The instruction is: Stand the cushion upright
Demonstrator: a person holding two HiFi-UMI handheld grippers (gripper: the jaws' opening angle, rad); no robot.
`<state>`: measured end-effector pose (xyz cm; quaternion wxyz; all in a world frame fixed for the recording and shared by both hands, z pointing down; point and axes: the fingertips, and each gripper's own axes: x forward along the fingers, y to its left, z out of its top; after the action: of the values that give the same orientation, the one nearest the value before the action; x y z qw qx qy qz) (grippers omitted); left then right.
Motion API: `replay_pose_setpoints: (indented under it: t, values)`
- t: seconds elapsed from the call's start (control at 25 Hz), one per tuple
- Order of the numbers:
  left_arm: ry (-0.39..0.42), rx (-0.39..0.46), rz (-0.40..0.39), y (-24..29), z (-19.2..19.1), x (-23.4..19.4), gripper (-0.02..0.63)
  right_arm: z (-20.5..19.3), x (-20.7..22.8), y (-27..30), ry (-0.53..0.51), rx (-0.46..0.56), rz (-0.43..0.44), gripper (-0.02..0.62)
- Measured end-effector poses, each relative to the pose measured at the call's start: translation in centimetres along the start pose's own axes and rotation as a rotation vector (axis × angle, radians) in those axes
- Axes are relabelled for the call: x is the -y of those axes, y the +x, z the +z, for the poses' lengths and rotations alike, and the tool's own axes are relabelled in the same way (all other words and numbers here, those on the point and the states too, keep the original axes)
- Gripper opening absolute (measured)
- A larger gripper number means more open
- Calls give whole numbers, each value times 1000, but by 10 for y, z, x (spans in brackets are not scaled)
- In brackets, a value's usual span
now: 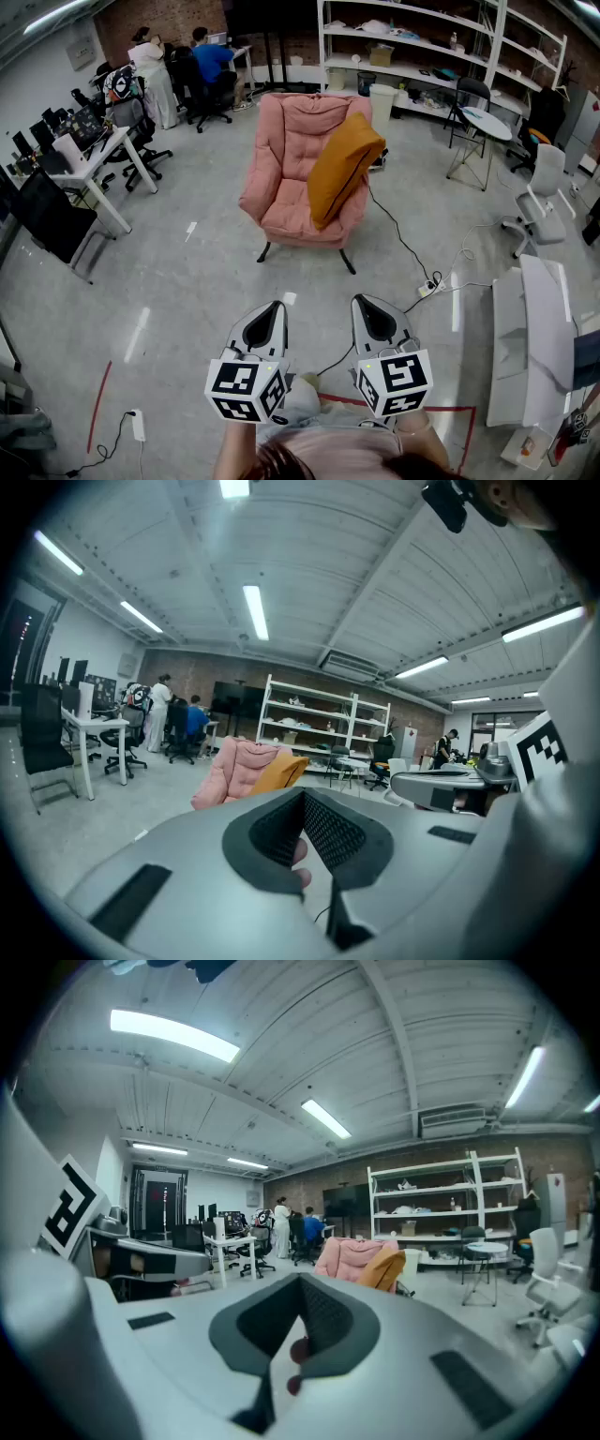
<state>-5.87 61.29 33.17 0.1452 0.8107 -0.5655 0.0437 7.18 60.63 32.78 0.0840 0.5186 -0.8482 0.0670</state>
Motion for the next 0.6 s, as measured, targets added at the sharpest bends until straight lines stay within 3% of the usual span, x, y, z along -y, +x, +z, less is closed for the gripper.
replay_pose_setpoints:
  t: [0.6]
  values:
    - [-12,12,-49,63,14,-20,-8,0,27,54,37,2,-21,15]
